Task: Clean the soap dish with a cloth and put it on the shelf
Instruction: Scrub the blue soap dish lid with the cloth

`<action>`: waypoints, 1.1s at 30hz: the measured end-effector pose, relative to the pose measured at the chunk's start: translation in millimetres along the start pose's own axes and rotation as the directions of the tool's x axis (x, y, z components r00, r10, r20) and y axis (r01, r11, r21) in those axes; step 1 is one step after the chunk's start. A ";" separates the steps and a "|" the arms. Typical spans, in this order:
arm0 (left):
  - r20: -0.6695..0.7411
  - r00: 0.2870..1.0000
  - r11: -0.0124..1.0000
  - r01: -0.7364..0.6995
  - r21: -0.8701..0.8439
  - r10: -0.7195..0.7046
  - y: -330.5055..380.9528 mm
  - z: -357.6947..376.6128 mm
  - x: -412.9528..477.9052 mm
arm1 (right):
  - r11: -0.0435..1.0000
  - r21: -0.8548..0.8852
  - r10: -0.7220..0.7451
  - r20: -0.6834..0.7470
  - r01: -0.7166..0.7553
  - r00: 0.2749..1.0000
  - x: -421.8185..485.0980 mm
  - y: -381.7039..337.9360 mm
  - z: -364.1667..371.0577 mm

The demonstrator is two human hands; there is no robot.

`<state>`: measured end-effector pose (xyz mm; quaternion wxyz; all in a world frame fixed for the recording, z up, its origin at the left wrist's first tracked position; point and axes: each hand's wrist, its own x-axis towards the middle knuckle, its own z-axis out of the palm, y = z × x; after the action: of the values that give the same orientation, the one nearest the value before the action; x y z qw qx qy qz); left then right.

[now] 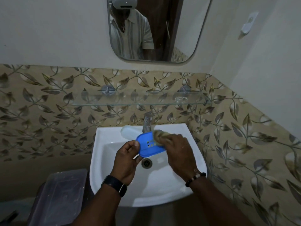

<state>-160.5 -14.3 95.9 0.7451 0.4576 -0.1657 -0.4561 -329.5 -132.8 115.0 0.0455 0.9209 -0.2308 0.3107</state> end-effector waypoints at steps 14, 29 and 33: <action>0.002 0.995 0.994 -0.105 -0.009 0.105 14.7 -9.1 3.1 | 0.986 0.071 0.153 -0.048 -0.150 0.987 -9.2 -24.2 -5.6; 0.541 0.718 0.392 -0.694 0.604 0.438 22.2 -33.9 -1.6 | -0.435 0.673 0.420 0.739 -0.598 0.527 4.1 -18.2 -2.7; 0.717 0.577 0.148 -0.808 0.570 0.391 29.2 -37.6 0.7 | -0.327 0.726 0.502 0.676 -0.605 0.540 7.3 -20.3 2.4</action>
<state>-119.7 9.9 100.3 0.4649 0.5493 -0.6935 -0.0361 -313.9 -118.1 118.5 -0.7385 0.4649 -0.3708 0.3177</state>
